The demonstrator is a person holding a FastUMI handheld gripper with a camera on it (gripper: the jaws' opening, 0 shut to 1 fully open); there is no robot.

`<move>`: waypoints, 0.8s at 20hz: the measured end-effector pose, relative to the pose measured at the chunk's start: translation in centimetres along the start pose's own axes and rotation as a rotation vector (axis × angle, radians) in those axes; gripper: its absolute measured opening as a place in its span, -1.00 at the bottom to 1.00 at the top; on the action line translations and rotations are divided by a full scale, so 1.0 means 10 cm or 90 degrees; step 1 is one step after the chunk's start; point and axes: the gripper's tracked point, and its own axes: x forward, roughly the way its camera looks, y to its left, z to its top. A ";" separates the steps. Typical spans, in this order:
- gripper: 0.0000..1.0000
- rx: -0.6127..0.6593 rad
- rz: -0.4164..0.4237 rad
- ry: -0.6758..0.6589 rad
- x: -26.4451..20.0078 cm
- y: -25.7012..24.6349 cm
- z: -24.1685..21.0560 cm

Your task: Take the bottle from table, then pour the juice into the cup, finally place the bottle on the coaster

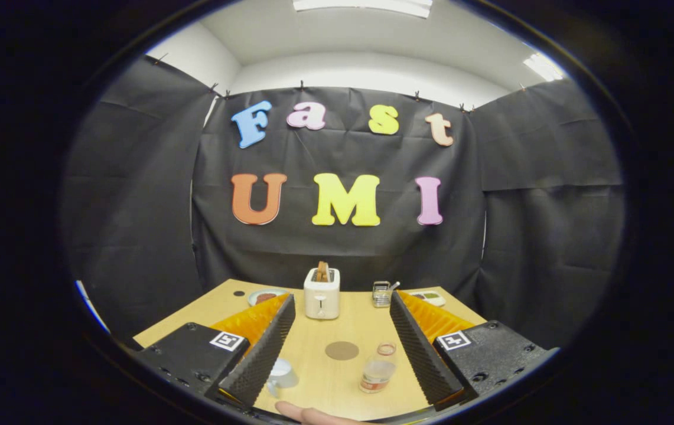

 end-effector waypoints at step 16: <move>1.00 -0.005 -0.061 0.020 0.44 -0.57 -0.96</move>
